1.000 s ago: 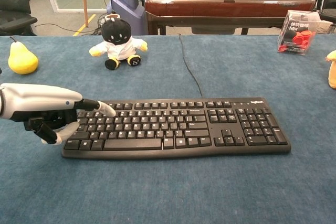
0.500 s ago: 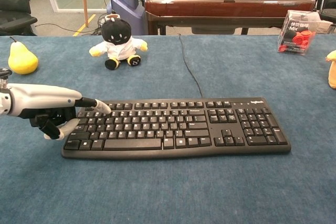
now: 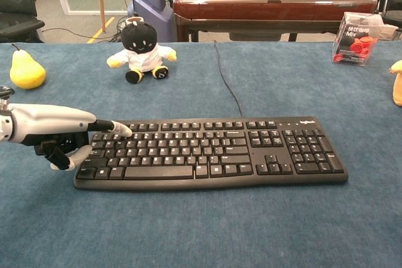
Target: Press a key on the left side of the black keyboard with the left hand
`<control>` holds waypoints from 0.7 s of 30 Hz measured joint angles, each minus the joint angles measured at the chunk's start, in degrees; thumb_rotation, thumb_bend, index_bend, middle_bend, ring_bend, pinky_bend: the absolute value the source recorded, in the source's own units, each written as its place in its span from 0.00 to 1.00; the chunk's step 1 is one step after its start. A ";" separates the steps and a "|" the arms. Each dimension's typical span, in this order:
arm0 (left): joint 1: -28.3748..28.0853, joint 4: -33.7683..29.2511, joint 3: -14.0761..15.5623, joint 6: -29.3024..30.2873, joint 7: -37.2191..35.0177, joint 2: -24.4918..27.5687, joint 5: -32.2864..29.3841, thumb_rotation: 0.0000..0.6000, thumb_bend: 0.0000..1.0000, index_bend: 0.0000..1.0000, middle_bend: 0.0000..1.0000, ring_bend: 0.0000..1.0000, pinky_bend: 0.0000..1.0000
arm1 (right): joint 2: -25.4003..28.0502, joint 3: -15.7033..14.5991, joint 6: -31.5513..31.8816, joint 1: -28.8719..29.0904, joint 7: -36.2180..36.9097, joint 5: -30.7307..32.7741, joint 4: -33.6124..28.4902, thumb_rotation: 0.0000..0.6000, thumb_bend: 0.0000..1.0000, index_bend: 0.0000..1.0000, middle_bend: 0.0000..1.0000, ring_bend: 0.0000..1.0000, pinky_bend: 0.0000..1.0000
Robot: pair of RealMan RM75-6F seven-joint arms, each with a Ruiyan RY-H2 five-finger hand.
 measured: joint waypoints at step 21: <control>7.24 -8.68 0.76 13.83 -2.90 7.31 9.39 1.00 0.65 0.06 0.70 0.70 0.93 | 0.21 0.33 0.81 -0.35 0.38 0.29 -0.22 1.00 0.07 0.41 0.35 0.34 0.64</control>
